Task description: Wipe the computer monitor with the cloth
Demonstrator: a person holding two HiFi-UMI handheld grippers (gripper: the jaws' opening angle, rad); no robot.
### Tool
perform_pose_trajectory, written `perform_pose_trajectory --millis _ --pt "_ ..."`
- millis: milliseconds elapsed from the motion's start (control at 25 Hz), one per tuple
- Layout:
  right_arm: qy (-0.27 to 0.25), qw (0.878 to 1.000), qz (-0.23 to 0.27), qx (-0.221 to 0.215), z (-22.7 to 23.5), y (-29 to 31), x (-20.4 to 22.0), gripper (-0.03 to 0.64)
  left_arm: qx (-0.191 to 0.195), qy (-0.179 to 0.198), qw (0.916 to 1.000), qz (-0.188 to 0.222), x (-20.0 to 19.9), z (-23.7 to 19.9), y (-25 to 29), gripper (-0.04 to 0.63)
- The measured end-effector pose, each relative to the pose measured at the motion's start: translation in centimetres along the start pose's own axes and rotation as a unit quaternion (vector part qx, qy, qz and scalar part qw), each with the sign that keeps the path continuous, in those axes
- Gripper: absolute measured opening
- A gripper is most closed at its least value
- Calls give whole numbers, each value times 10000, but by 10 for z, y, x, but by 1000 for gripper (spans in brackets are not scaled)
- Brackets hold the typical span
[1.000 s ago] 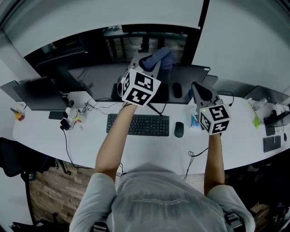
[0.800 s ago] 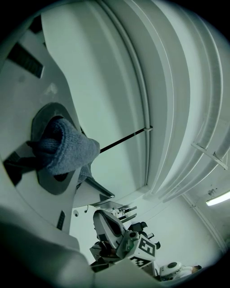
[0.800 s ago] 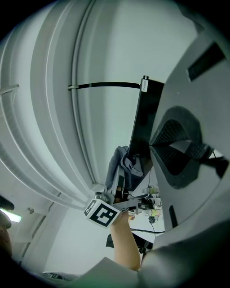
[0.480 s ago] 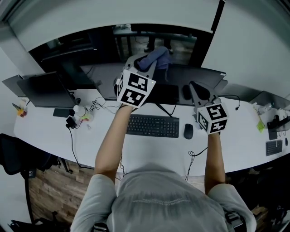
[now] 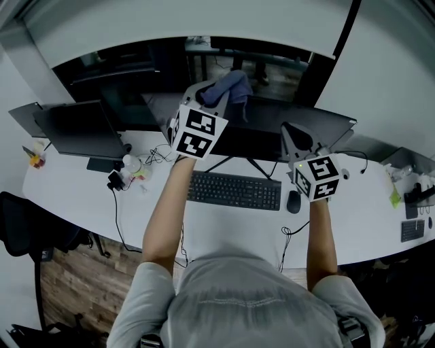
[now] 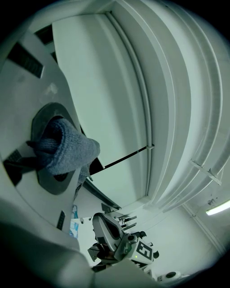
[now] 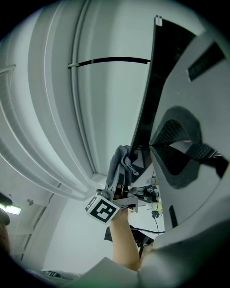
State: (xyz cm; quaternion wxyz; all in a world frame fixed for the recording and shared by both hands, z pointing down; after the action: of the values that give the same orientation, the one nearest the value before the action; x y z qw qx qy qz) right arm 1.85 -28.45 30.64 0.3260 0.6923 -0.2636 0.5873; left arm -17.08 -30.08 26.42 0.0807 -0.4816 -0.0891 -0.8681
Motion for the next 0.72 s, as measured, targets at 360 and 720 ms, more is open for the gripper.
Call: perform_pose_trajectory --millis 360,720 --pt "117 9996 26 -248 -40 35 -6 169 -156 -33 9998 -103 30 -45 -28 77" --pt "148 9993 52 -330 -74 61 -13 169 -228 -66 9996 -120 55 -78 -49 77"
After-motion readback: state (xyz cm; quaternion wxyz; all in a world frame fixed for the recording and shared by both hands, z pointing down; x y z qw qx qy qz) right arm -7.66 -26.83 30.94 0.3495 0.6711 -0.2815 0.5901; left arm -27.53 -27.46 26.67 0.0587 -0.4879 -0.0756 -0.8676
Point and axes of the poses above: the fingertips, and each gripper's own axes: y forward along the fingers, z to its right, x out of its underside, the point moved 3 cm from there along -y, backward along the fingers, and after that the axes turned 9 degrees about y, right-handed, at the moved point
